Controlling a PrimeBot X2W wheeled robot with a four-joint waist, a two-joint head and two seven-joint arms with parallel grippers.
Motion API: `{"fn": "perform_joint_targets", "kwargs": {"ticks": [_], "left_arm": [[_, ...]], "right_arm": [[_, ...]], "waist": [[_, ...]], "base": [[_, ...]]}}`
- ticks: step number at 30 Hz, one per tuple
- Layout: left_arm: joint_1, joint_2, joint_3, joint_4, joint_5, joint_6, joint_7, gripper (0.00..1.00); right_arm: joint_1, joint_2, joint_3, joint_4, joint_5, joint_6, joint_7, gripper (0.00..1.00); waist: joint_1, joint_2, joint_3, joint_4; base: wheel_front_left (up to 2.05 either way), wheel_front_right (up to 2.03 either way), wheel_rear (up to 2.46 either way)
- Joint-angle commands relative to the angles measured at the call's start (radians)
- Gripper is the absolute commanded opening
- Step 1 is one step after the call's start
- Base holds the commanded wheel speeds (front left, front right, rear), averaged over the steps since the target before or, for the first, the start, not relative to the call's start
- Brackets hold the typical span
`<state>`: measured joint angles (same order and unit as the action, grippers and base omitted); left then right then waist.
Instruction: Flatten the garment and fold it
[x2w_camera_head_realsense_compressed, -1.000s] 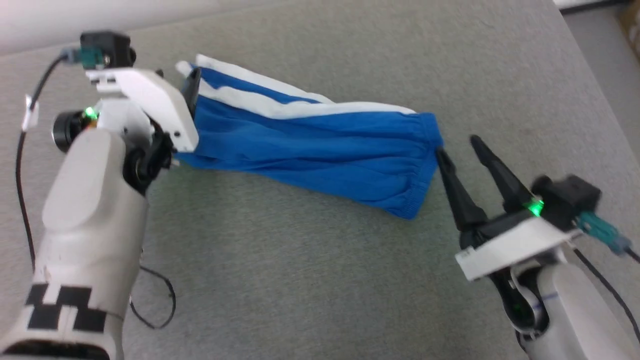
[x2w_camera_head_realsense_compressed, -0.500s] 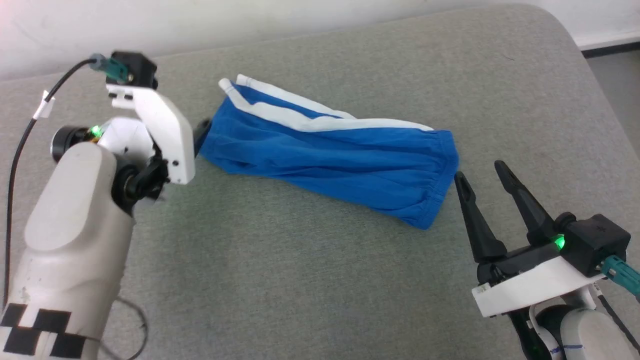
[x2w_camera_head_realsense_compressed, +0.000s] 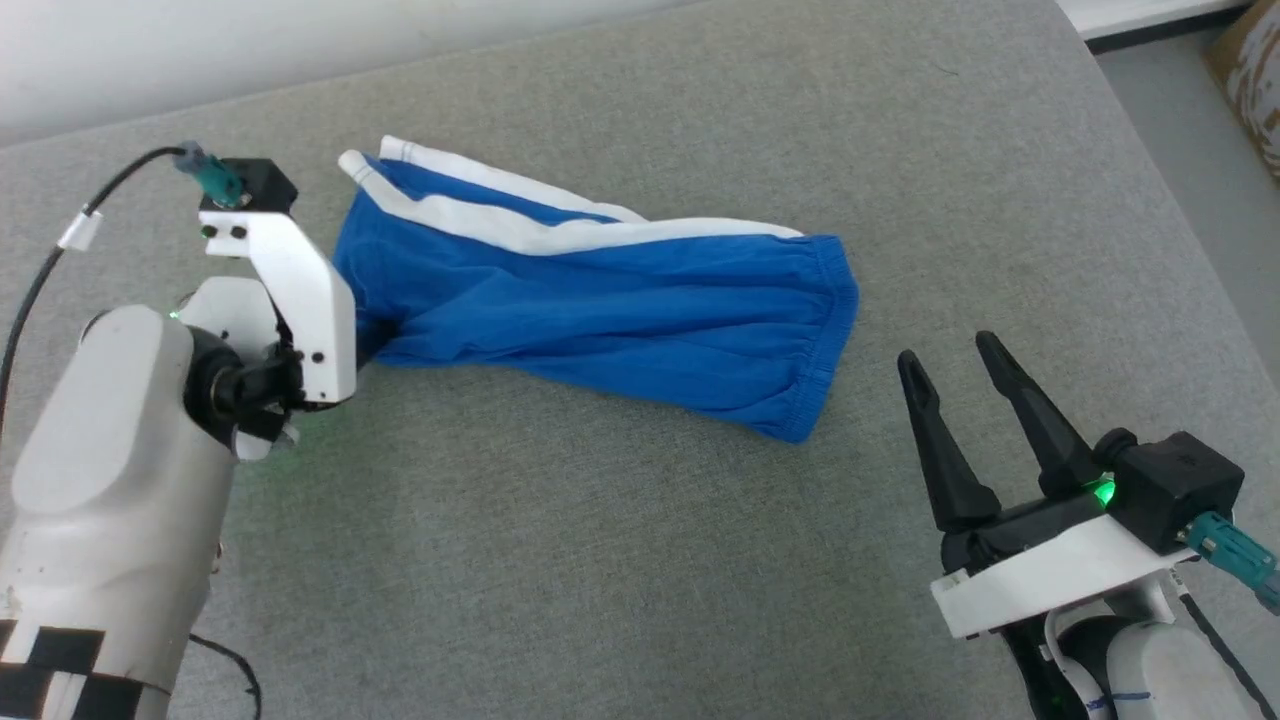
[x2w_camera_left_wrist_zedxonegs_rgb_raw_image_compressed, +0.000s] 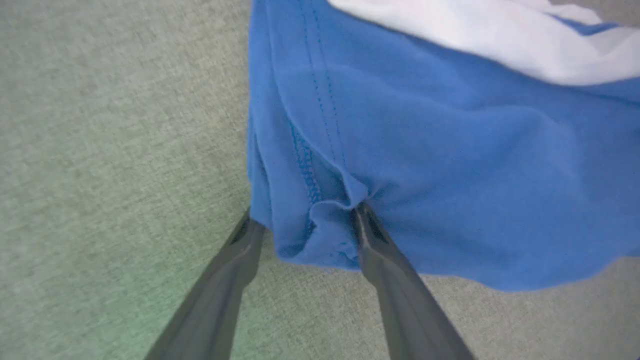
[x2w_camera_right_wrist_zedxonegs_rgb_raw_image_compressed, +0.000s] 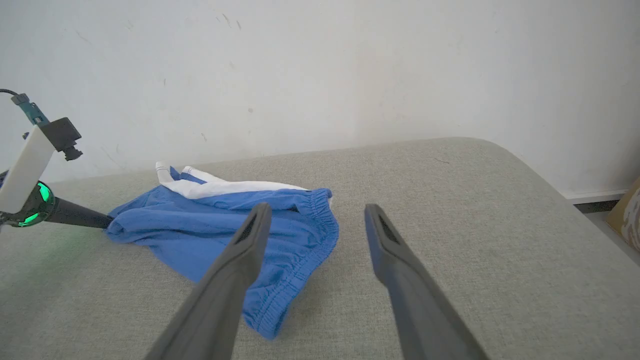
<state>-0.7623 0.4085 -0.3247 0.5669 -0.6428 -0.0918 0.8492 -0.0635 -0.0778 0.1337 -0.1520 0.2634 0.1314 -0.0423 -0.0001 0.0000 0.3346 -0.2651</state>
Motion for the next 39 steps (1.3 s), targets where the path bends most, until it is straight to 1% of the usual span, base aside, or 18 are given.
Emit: {"fn": "perform_joint_targets", "kwargs": {"ticks": [1,2,3,4,7,9,13,16,21,26,27,28,29,30,31,33,35,39], "left_arm": [[0.063,-0.025,-0.026,0.029,-0.013,-0.005,0.037,0.45],[0.069,-0.025,-0.028,0.025,-0.016,-0.005,0.048,0.33],[0.075,-0.026,-0.030,0.019,-0.021,-0.005,0.058,0.04],[0.080,-0.028,-0.032,0.012,-0.025,-0.005,0.063,0.00],[0.090,-0.040,-0.018,-0.014,-0.045,0.001,0.049,0.00],[0.093,-0.042,-0.002,-0.030,-0.054,0.007,0.020,0.00],[0.097,-0.044,0.009,-0.070,-0.055,0.005,-0.031,0.00],[0.094,-0.051,0.002,-0.114,-0.045,0.002,-0.065,0.00],[0.089,-0.070,-0.016,-0.184,-0.028,-0.003,-0.110,0.00],[0.094,-0.074,-0.026,-0.224,-0.022,-0.006,-0.138,0.00],[0.096,-0.074,-0.027,-0.230,-0.021,-0.007,-0.142,0.00],[0.100,-0.074,-0.029,-0.236,-0.021,-0.007,-0.146,0.00],[0.104,-0.075,-0.030,-0.242,-0.021,-0.007,-0.151,0.00],[0.108,-0.075,-0.031,-0.247,-0.021,-0.008,-0.156,0.00],[0.114,-0.076,-0.030,-0.251,-0.022,-0.008,-0.163,0.00],[0.132,-0.075,-0.024,-0.259,-0.027,-0.007,-0.182,0.00],[0.157,-0.072,-0.012,-0.277,-0.033,-0.003,-0.205,0.00],[0.237,-0.050,0.011,-0.350,-0.024,0.024,-0.258,0.00]], "right_arm": [[0.004,0.002,-0.002,0.001,0.008,-0.001,0.004,1.00],[0.001,-0.001,-0.002,0.003,0.014,-0.001,0.011,1.00],[-0.003,-0.009,0.001,0.007,0.021,-0.001,0.023,1.00],[-0.009,-0.018,0.002,0.010,0.029,-0.001,0.034,1.00],[-0.031,-0.052,0.023,0.035,0.076,-0.001,0.115,1.00],[-0.052,-0.072,0.042,0.065,0.119,-0.001,0.203,1.00],[-0.119,-0.075,0.043,0.129,0.191,-0.001,0.340,1.00],[-0.176,-0.072,0.059,0.192,0.227,-0.001,0.421,1.00],[-0.260,-0.074,0.092,0.330,0.256,-0.001,0.506,1.00],[-0.303,-0.068,0.116,0.472,0.274,-0.001,0.593,1.00],[-0.305,-0.067,0.122,0.498,0.282,-0.001,0.626,0.94],[-0.306,-0.064,0.126,0.518,0.293,-0.001,0.657,0.66],[-0.309,-0.062,0.128,0.529,0.304,-0.001,0.677,0.45],[-0.312,-0.060,0.132,0.535,0.314,-0.001,0.695,0.29],[-0.313,-0.060,0.138,0.537,0.323,-0.001,0.710,0.00],[-0.315,-0.063,0.144,0.529,0.339,-0.001,0.720,0.00],[-0.316,-0.073,0.146,0.504,0.350,-0.001,0.707,0.00],[-0.301,-0.104,0.143,0.412,0.359,-0.001,0.656,0.00]], "waist": [[0.0001,0.0000,0.003,-0.001],[0.0001,0.0000,0.003,0.001],[0.0001,0.0000,0.002,0.004],[0.0001,0.0000,0.002,0.007],[0.0001,0.0000,0.002,0.020],[0.0001,0.0000,0.002,0.029],[0.0001,0.0000,0.002,0.052],[0.0001,0.0000,0.007,0.079],[0.0001,0.0000,0.019,0.123],[0.0001,0.0000,0.028,0.149],[0.0001,0.0000,0.028,0.152],[0.0001,0.0000,0.028,0.154],[0.0001,0.0000,0.028,0.157],[0.0001,0.0000,0.027,0.159],[0.0001,0.0000,0.023,0.160],[0.0001,0.0000,0.007,0.160],[0.0001,0.0000,-0.014,0.161],[0.0001,0.0000,-0.064,0.165]], "base": [[0.00,0.00,0.00],[0.00,0.00,0.00],[0.00,0.00,0.00],[0.00,0.00,0.00],[0.00,0.00,0.00],[0.00,0.00,0.00],[0.00,0.00,0.00],[0.00,0.00,0.00],[0.00,0.00,0.00],[0.00,0.00,0.00],[0.00,0.00,0.00],[0.00,0.00,0.00],[0.00,0.00,0.00],[0.00,0.00,0.00],[0.00,0.00,0.00],[0.00,0.00,0.00],[0.00,0.00,0.00],[0.00,0.00,0.00]]}}
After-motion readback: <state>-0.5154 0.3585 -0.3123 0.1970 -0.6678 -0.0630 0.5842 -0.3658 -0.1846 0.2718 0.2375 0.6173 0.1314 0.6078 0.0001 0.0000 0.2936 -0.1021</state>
